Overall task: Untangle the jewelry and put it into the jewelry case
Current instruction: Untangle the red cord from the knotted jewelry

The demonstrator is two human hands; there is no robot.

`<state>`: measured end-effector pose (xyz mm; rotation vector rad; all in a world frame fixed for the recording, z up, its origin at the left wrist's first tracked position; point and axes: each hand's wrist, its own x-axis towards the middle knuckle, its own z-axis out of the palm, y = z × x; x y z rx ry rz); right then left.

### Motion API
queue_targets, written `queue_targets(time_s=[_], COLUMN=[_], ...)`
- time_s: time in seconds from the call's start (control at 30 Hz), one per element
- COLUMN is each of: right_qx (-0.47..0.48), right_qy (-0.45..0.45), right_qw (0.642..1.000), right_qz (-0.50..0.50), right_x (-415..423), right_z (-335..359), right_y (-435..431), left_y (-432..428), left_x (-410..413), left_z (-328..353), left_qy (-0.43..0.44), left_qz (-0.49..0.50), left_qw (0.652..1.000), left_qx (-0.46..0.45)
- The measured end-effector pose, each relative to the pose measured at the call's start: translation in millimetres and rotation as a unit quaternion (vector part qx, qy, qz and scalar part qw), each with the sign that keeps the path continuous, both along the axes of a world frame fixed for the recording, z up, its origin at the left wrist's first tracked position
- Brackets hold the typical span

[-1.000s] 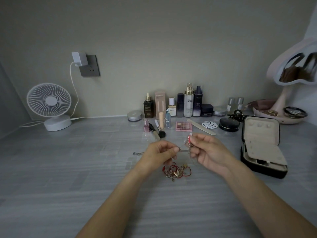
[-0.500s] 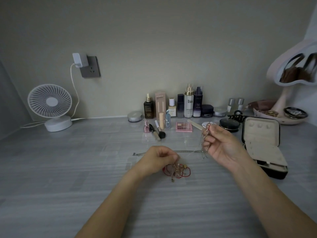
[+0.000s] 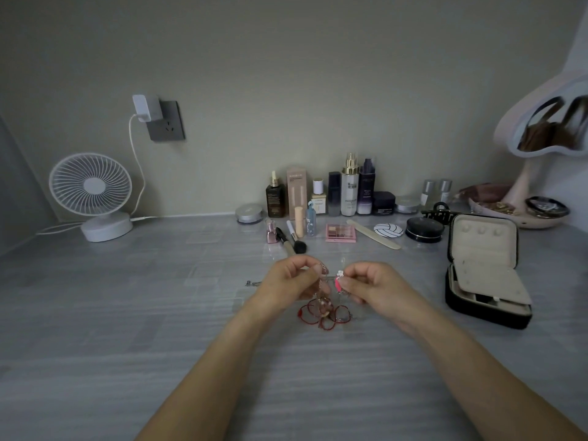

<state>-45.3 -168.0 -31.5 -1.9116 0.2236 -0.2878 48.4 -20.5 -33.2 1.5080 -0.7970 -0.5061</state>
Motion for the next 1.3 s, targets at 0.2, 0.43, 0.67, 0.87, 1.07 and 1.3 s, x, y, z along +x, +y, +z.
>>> queue_targets(time_s=[0.2,0.43,0.67,0.87,1.07,1.3], right_qx=[0.023,0.127,0.189,0.276,0.303,0.017], right_qy=[-0.007,0.016,-0.002,-0.068,-0.09,-0.006], right_qw=[1.0,0.991,0.982,0.958,0.949,0.999], right_qz=[0.011,0.034,0.023,0.026,0.015,-0.029], right_x=[2,5,2,3,1,-1], right_z=[-3,-7,1,5,10,1], right_y=[8,11,8,1,-8,-11], left_y=[-3,-7,-2,-2,0,2], left_x=[-1,1,5,9,10,8], left_z=[-4,-7,-7,-16,-14,-8], left_qy=[-0.077,-0.116,-0.092,-0.131,-0.125,-0.114], left_qz=[-0.007,0.023,-0.017,-0.059,-0.045,-0.002], left_qw=[0.997,0.993,0.994,0.975,0.976,0.985], left_qx=[-0.001,-0.007,0.056,0.169,0.173,0.132])
